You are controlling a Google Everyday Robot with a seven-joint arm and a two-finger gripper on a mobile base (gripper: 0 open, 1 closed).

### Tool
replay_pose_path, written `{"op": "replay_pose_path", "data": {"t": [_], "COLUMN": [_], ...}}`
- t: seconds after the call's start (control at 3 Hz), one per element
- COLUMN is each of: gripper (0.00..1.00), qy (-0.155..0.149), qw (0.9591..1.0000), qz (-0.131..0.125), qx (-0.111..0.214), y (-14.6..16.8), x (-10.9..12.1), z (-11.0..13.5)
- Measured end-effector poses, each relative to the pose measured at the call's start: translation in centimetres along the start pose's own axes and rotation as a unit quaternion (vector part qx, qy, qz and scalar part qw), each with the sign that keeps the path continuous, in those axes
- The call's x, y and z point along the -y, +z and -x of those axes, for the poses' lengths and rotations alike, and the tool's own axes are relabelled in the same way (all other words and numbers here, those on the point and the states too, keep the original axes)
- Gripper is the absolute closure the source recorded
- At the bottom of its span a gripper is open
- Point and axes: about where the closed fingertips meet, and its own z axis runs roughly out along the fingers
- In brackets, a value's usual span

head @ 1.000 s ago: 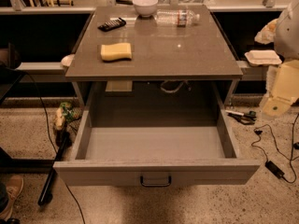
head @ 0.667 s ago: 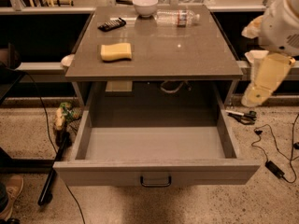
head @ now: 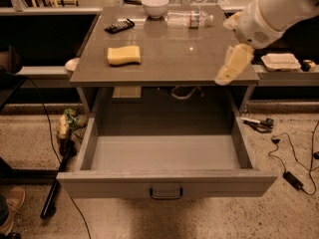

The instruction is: Place sponge into top drawer

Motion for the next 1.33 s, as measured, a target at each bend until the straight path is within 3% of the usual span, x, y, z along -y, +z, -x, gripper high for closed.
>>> {"op": "replay_pose_path", "data": {"t": [0.67,1.0,1.33], "gripper": [0.00,0.00,0.00], "qy": [0.008,-0.005,-0.006], "qw": [0.9998,0.9993,0.9962], "qz": [-0.001,0.015,0.042], "qx": [0.016,0.033,0.076], "y": [1.8,4.3,8.7], "x": [1.1,2.0,3.4], "z": [0.0,1.5,4.4]}}
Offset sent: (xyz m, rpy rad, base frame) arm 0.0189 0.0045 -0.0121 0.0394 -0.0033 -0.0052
